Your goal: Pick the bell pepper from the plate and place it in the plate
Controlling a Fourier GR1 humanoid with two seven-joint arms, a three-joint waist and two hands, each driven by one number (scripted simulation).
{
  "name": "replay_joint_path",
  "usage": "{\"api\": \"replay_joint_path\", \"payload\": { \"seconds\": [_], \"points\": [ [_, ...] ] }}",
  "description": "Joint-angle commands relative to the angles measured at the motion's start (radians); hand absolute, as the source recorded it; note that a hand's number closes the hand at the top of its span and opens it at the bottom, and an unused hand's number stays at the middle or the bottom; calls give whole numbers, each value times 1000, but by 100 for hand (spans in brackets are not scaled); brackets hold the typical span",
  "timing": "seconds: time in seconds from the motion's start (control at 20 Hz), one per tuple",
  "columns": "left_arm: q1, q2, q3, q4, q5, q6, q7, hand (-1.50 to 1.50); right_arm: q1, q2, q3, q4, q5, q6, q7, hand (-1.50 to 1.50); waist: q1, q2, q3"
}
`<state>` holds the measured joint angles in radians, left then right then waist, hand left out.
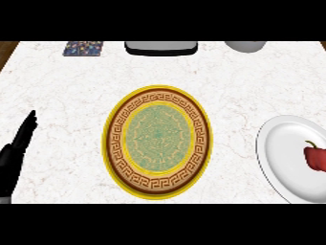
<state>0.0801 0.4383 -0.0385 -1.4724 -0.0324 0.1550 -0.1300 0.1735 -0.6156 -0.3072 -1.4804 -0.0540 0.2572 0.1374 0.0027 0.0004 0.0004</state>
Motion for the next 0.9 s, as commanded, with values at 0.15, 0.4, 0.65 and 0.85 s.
{"api": "replay_joint_path", "payload": {
  "seconds": [0.15,0.4,0.65,0.85],
  "points": [
    [-12,-49,39,43,-43,-43,-33,0,-48,21,-14,55,47,109,-39,-150,-4,-1,-1],
    [20,-49,68,-58,-54,-79,19,0,-100,50,9,183,152,95,-88,-150,-1,-1,0],
    [53,-86,83,-96,-90,-90,29,0,-163,75,-6,221,176,100,-74,-150,0,-1,0],
    [-10,-140,62,-22,-141,-60,28,0,-217,137,37,281,235,50,-93,-150,0,0,0]
  ]
}}
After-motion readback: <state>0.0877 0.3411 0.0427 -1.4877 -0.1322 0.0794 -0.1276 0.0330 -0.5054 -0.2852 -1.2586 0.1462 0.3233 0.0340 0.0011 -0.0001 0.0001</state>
